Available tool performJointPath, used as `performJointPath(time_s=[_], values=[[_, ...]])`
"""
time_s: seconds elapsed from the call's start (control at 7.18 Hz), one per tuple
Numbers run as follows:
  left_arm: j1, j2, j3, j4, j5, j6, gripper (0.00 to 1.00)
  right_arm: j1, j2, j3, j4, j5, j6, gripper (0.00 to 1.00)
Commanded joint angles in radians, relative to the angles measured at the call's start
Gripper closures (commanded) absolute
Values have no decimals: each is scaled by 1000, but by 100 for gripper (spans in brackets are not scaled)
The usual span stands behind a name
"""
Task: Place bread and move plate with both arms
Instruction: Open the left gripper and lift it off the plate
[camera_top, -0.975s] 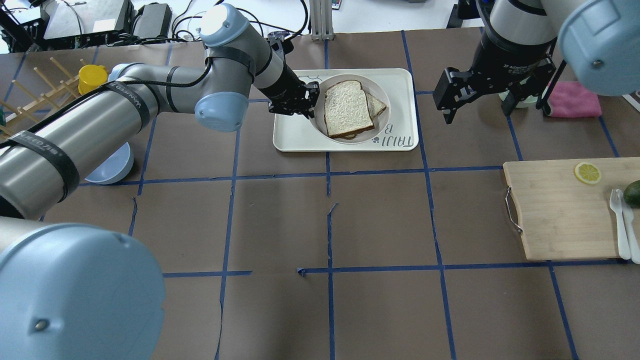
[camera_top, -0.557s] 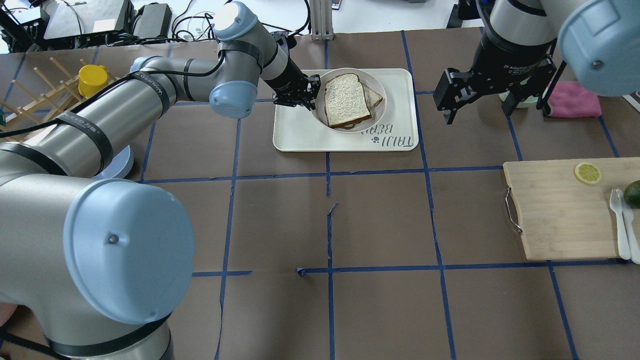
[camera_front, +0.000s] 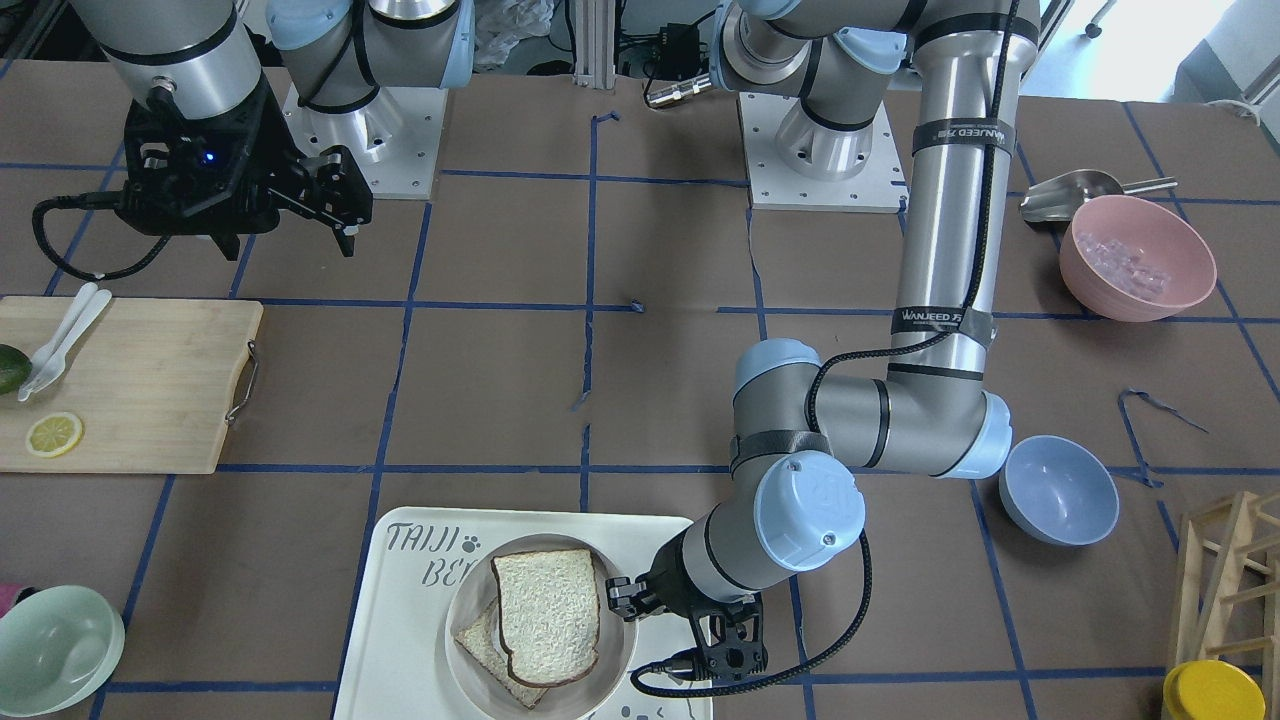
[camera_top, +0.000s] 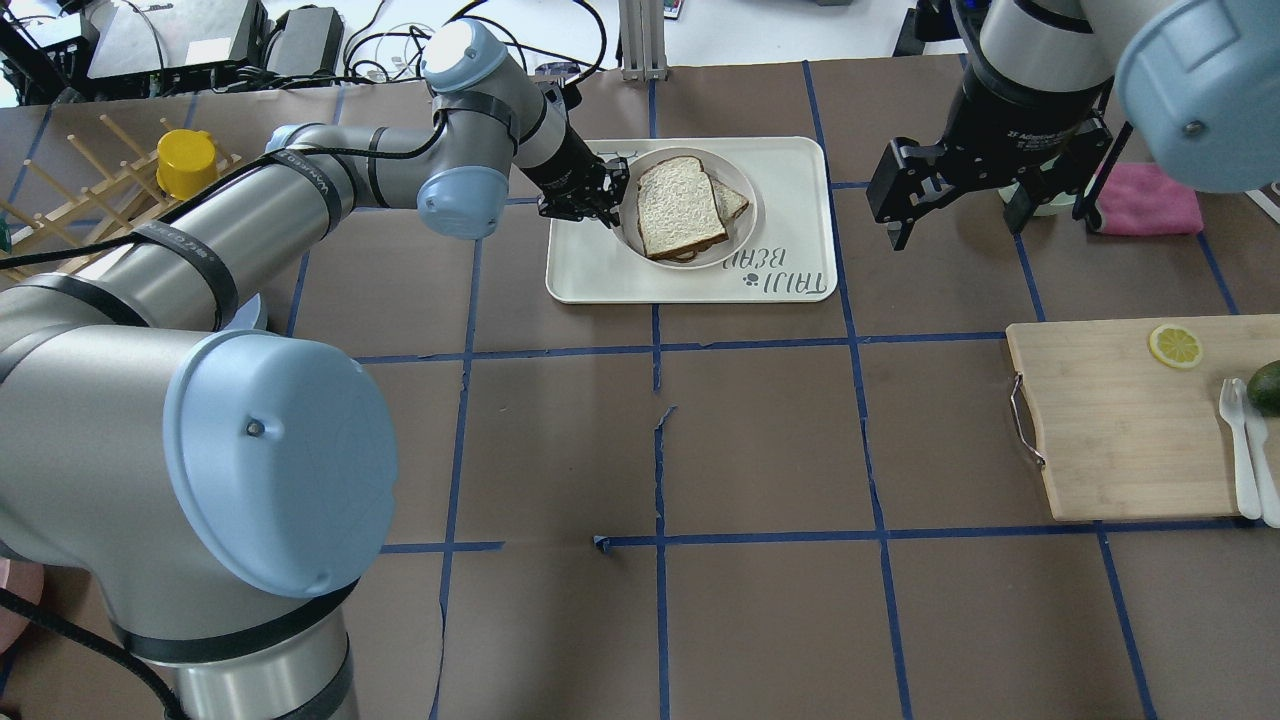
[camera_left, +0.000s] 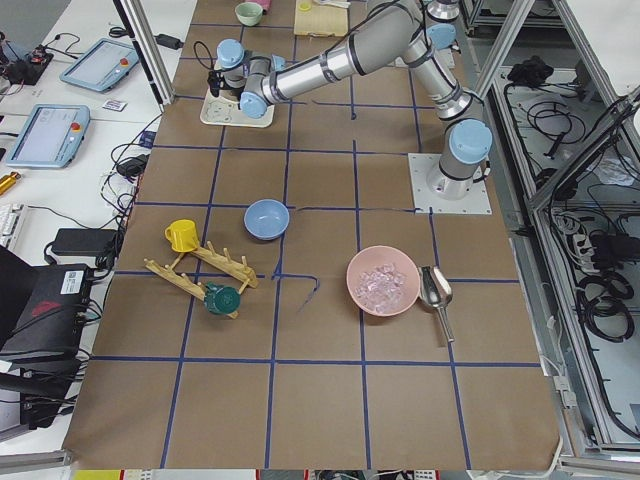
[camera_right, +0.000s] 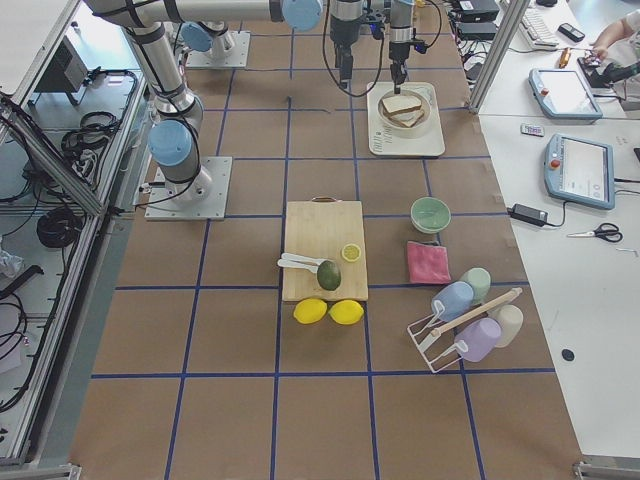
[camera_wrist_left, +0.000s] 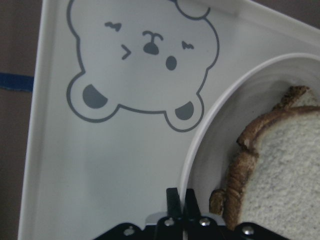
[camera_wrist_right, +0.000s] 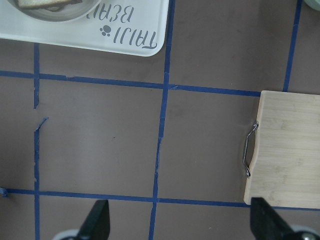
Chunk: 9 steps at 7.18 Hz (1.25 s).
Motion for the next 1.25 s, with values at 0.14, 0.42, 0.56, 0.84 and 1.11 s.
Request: performJointPath(time_s=[0.14, 0.42, 0.56, 0.84, 1.11], values=[[2, 1, -10, 10, 6, 4, 18, 0, 0, 0, 9, -10, -3, 0], [2, 37, -9, -7, 8, 9, 0, 0, -3, -2, 8, -1, -7, 0], [-1, 83, -10, -71, 8, 9, 0, 0, -3, -2, 9, 2, -9, 0], [-2, 302, -10, -393, 8, 11, 0, 0, -3, -6, 9, 36, -4, 0], [-8, 498, -15, -653, 85, 12, 0, 0, -3, -2, 6, 38, 12, 0]])
